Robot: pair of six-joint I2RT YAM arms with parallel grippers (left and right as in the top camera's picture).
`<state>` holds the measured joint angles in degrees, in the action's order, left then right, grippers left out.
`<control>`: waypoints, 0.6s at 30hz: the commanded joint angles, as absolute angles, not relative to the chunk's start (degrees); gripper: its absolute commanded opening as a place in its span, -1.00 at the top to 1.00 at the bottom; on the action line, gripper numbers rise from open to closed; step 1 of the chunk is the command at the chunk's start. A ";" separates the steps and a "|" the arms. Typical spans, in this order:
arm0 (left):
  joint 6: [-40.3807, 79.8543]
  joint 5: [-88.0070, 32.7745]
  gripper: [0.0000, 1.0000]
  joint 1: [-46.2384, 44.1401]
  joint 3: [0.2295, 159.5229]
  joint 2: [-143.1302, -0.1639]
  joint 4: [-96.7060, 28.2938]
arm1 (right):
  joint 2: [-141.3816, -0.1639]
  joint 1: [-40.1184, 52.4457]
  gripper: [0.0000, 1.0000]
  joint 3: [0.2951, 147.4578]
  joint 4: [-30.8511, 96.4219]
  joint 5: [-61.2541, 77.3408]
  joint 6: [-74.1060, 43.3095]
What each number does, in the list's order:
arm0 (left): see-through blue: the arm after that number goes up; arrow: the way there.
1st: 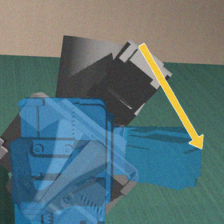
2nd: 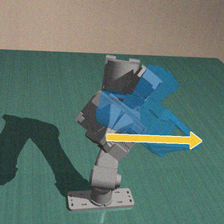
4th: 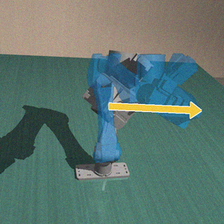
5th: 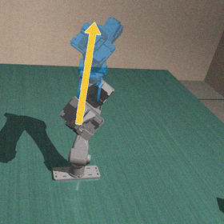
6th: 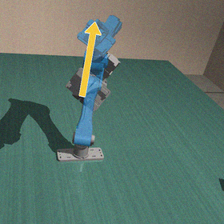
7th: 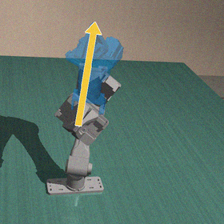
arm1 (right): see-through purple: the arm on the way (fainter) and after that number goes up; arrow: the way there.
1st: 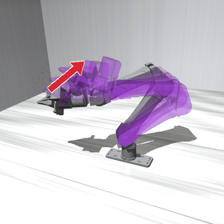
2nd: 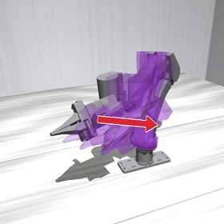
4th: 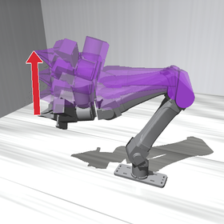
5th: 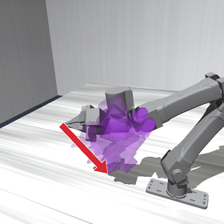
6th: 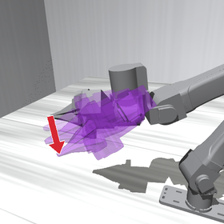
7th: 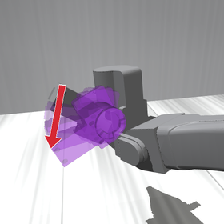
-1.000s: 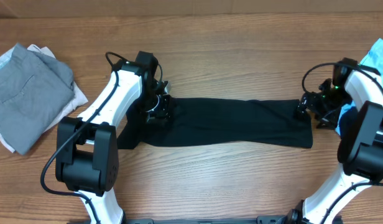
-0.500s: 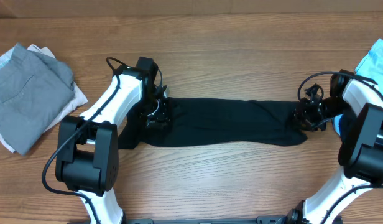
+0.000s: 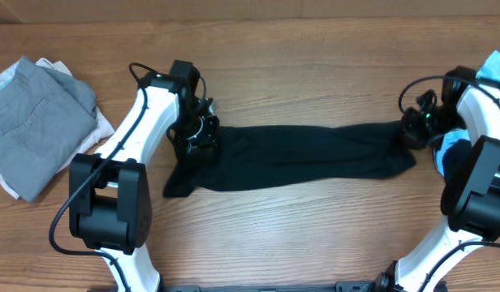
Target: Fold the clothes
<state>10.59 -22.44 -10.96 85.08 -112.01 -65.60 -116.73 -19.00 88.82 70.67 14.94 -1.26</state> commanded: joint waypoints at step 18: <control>10.26 -22.04 0.40 -7.20 86.26 -112.49 -68.71 | -115.20 15.29 0.80 89.95 69.87 6.04 -10.72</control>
<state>10.57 -22.04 -7.09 85.12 -112.01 -68.64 -116.62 12.21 89.80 70.89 6.55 -7.33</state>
